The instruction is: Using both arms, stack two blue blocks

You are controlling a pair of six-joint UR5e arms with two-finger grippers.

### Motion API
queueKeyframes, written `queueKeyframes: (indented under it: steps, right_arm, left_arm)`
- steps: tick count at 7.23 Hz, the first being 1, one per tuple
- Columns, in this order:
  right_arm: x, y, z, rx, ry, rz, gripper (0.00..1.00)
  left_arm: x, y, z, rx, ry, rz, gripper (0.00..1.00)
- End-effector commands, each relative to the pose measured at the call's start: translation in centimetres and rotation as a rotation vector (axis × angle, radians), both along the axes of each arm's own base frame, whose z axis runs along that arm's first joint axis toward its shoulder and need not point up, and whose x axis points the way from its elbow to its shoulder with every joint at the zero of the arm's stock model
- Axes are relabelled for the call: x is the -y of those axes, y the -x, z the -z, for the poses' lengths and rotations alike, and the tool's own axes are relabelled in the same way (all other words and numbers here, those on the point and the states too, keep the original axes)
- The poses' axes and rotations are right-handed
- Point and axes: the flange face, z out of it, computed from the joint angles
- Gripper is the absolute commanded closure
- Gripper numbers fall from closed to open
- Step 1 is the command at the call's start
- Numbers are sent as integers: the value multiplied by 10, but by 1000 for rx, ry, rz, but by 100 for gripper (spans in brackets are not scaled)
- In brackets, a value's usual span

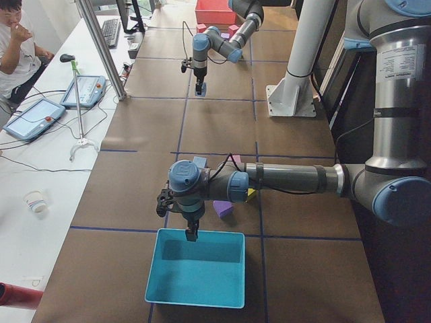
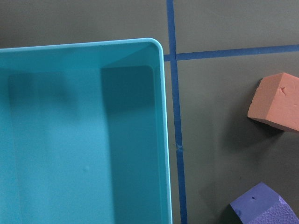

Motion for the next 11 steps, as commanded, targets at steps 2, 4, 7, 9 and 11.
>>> queueKeyframes:
  steps: [2, 4, 7, 9, 11]
  right_arm:
    - [-9, 17, 7, -5, 18, -20, 0]
    - [-7, 14, 29, 18, -2, -16, 0]
    - [93, -104, 35, 101, 0, 13, 0]
    - [137, -244, -66, 93, -89, 113, 0]
    - [115, -395, -143, -9, -213, 272, 0]
  left_arm:
    - [1, 0, 1, 0, -2, 0, 0]
    - [2, 0, 15, 0, -31, 0, 0]
    - [16, -2, 31, -1, -72, 0, 0]
    - [50, -6, 58, -5, -129, 0, 0]
    - [54, -9, 64, -11, -144, -3, 0]
